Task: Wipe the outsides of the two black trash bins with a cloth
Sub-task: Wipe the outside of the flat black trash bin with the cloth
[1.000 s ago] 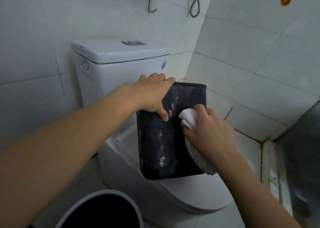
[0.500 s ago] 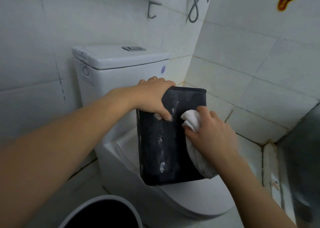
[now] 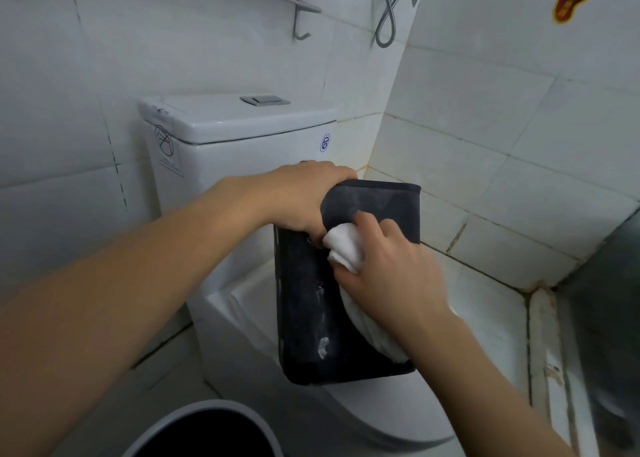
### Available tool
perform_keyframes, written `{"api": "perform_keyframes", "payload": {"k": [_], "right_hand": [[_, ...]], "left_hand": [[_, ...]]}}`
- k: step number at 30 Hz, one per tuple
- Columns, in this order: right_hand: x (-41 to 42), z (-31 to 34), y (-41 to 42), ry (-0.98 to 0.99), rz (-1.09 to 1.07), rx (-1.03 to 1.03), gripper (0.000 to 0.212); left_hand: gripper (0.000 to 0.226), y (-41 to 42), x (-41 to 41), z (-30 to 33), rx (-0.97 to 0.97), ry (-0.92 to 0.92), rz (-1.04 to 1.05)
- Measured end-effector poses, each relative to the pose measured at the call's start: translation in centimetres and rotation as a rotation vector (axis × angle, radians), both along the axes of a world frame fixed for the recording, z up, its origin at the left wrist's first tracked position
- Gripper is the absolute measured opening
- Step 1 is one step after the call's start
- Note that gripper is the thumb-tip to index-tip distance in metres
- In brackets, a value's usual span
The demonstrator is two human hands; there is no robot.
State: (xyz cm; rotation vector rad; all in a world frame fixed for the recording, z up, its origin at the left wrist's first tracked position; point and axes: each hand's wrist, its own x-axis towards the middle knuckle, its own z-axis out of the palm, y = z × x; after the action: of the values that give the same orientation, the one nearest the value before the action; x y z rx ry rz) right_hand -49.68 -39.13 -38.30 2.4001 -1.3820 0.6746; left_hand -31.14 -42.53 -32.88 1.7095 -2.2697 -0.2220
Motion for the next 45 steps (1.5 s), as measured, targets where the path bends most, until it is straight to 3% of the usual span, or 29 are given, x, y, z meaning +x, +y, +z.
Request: {"api": "perform_keyframes", "payload": {"k": [9, 15, 19, 23, 34, 40, 45], "right_hand": [[-1.1, 2.5, -2.3, -0.075, -0.161, 0.034, 0.048], [0.6, 0.8, -0.1, 0.028, -0.05, 0.069, 0.051], [-0.5, 1.3, -1.5, -0.065, -0.1, 0.109, 0.051], [-1.3, 1.6, -2.3, -0.094, -0.123, 0.105, 0.046], [0.2, 2.3, -1.3, 0.008, -0.048, 0.097, 0.051], [-1.2, 3.2, -3.6, -0.173, -0.127, 0.099, 0.048], [-1.2, 2.7, -3.3, -0.161, -0.124, 0.071, 0.05]], "left_hand": [[0.1, 0.2, 0.2, 0.0, -0.005, -0.058, -0.002], [0.09, -0.1, 0.3, -0.3, -0.008, -0.017, -0.015], [0.106, 0.2, 1.1, -0.5, -0.012, 0.035, 0.003], [0.094, 0.5, 1.1, -0.1, -0.026, 0.078, 0.012], [0.094, 1.0, 0.9, 0.2, -0.005, 0.12, 0.001], [0.093, 1.2, 1.1, 0.1, -0.02, 0.145, -0.033], [0.06, 0.7, 1.4, -0.4, -0.047, 0.222, -0.014]]}}
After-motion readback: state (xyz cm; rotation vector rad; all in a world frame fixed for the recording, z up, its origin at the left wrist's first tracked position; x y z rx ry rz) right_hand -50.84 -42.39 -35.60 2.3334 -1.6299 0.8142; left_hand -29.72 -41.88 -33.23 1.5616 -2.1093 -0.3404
